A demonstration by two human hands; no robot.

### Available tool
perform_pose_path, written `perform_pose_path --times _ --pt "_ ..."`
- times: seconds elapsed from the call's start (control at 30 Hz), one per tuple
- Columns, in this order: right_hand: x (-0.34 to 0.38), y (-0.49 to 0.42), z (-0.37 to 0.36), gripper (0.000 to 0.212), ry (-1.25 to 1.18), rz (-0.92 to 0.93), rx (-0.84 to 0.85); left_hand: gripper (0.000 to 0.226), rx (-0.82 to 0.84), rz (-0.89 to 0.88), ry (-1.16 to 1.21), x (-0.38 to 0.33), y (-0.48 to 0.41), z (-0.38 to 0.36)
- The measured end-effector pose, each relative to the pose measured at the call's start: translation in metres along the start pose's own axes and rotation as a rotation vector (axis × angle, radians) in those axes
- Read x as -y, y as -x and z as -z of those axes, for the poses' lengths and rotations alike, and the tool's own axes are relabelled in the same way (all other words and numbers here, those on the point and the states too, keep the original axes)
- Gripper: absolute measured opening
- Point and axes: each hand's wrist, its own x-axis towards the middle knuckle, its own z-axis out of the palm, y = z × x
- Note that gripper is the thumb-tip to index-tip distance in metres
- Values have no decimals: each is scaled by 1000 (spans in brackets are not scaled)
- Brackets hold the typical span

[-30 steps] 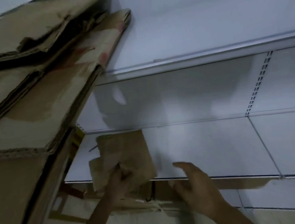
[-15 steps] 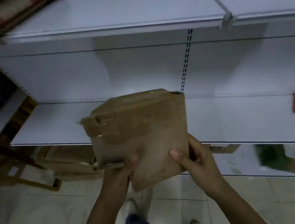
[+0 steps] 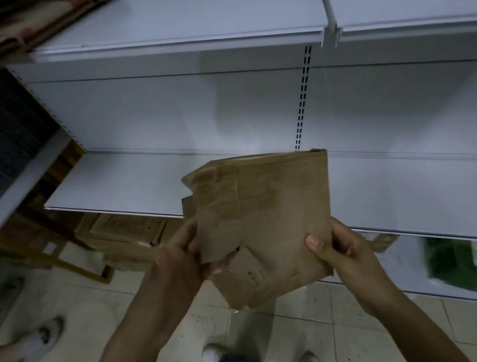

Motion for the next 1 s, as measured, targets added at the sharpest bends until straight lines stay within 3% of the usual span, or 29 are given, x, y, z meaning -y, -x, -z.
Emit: perform_pose_path --times 0.1,0.2,0.23,0.33,0.4,0.5,0.57,0.63,0.8,0.93,1.0 --pt "3 -1 8 43 77 44 48 112 16 88 227 -13 1 0" --pt "9 3 13 44 299 235 -9 96 84 154 408 -6 6 0" --pt "12 5 13 40 376 294 -38 89 134 154 401 -5 1 4" --pt "17 10 15 38 479 404 -147 77 -97 56 72 1 5 -8" --pt "15 12 22 40 432 428 -200 83 -193 17 -8 5 8 -14" --pt "27 17 26 45 140 285 -345 95 -321 1 -37 11 14 -21" --pt "38 21 23 33 77 256 -385 76 -373 -27 -15 15 16 -26" --pt "49 26 11 27 226 337 -377 54 -429 -55 -20 16 17 -35" --pt "54 28 -21 43 685 723 -269 51 -521 -119 -66 13 15 -55" --pt "54 19 -30 55 873 749 -225 52 -531 -143 -72 8 17 -66" --pt "60 20 -29 49 932 746 -259 55 -517 -151 -77 4 17 -68"
